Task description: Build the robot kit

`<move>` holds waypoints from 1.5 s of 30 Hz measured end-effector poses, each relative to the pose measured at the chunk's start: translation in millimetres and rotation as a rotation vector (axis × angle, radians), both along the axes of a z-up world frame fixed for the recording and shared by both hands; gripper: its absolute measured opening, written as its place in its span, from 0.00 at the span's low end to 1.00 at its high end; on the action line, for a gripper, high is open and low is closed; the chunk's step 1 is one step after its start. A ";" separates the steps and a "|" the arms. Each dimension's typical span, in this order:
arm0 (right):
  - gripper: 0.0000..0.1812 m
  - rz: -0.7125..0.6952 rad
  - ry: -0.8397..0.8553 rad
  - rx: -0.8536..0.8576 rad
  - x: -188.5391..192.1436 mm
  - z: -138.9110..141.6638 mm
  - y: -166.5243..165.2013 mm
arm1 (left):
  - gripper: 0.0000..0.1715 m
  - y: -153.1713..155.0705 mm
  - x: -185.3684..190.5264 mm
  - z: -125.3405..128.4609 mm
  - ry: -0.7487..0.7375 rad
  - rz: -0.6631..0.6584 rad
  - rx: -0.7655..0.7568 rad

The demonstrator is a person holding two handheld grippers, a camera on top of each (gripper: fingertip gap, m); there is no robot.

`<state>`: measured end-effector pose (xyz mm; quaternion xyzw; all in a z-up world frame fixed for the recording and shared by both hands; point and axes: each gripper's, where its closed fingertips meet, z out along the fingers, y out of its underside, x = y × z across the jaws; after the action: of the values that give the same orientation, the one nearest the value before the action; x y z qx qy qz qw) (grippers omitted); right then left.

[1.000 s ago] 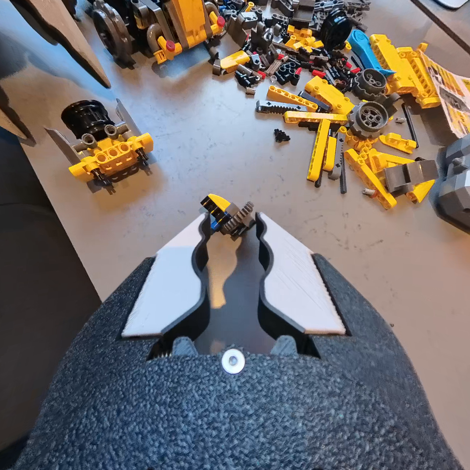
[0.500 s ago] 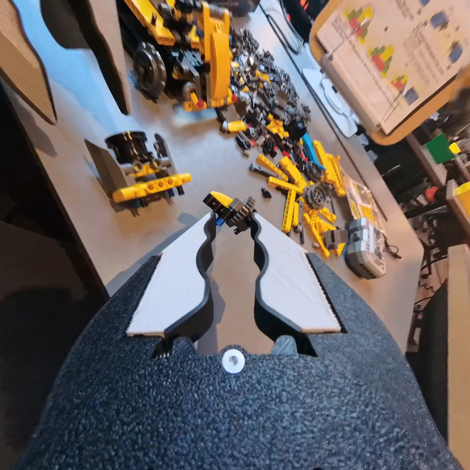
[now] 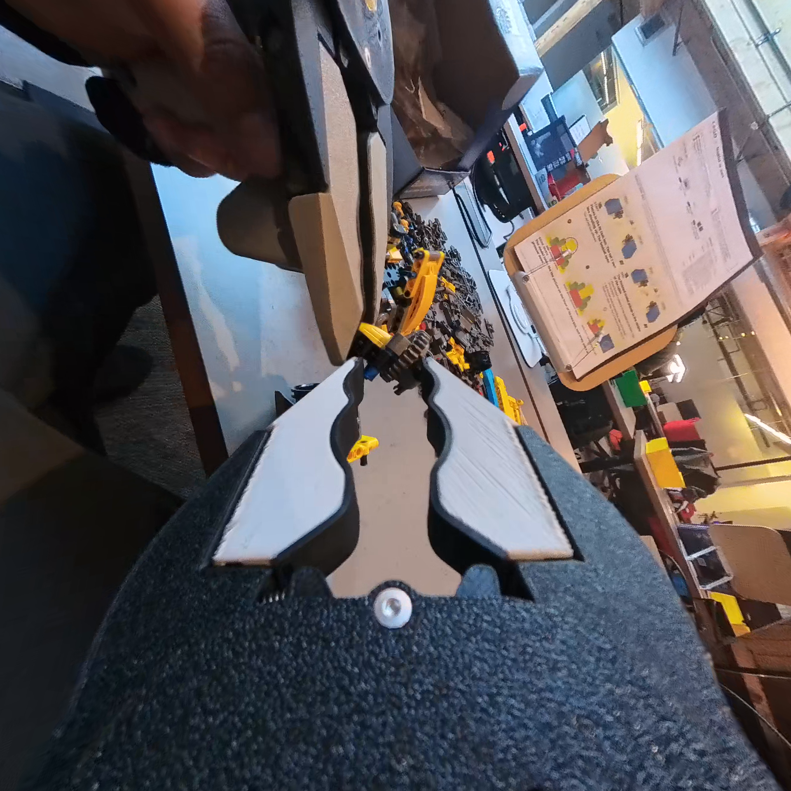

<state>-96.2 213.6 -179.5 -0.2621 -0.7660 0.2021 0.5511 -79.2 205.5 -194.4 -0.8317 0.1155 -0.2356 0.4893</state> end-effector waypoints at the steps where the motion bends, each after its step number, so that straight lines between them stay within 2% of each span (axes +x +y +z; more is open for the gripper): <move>1: 0.14 0.001 0.001 0.006 0.2 -0.2 -0.9 | 0.05 -0.7 -0.2 -0.6 -0.006 -0.005 -0.003; 5: 0.14 0.004 0.003 0.013 0.5 -0.2 -2.6 | 0.05 -2.6 1.1 0.2 -0.052 -0.024 -0.008; 8: 0.14 0.005 0.004 0.024 1.3 -0.8 -2.9 | 0.10 -3.8 3.9 4.1 -0.116 -0.048 -0.015; 9: 0.14 0.008 0.006 0.030 1.6 -0.8 -3.4 | 0.08 -3.7 3.1 4.2 -0.125 -0.046 -0.016; 10: 0.14 0.009 0.007 0.033 1.8 -0.7 -4.0 | 0.05 -3.9 1.5 2.9 -0.114 -0.044 -0.012; 13: 0.15 0.011 -0.006 0.060 1.8 -3.9 -5.1 | 0.04 -4.0 -0.1 -2.0 -0.077 -0.042 -0.014; 16: 0.12 0.024 -0.018 0.033 3.3 -4.6 -5.1 | 0.03 -0.6 -14.4 -7.9 0.053 0.018 0.024; 18: 0.11 0.046 -0.025 -0.063 5.8 -1.6 -4.9 | 0.03 -1.4 -18.7 -7.9 0.139 0.015 0.069; 21: 0.12 0.091 -0.048 -0.245 9.7 3.2 -4.1 | 0.03 -4.0 -17.6 -2.7 0.167 -0.017 0.142; 23: 0.12 0.156 -0.061 -0.393 14.1 9.8 -8.2 | 0.03 -6.5 -14.4 3.8 0.152 -0.045 0.190; 26: 0.12 0.235 -0.115 -0.643 19.8 18.4 -11.1 | 0.03 -10.5 -13.4 11.9 0.244 -0.069 0.299; 31: 0.21 0.173 -0.290 -0.980 14.6 7.4 -7.5 | 0.04 -5.0 -43.6 21.2 0.695 0.171 0.439; 37: 0.25 0.038 -0.262 -1.281 -2.9 8.0 -11.3 | 0.03 3.3 -45.0 4.0 0.948 0.262 0.411; 40: 0.26 0.005 -0.269 -1.314 -5.5 1.6 -12.9 | 0.03 3.1 -40.4 4.7 0.996 0.263 0.429; 45: 0.26 0.039 -0.263 -1.326 -5.6 8.1 -16.2 | 0.03 1.7 -41.3 7.3 1.070 0.279 0.460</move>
<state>-101.9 197.4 -171.4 -0.5535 -0.5451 0.6057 0.1720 -120.5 207.2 -187.1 -0.7148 0.2834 0.3136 0.5572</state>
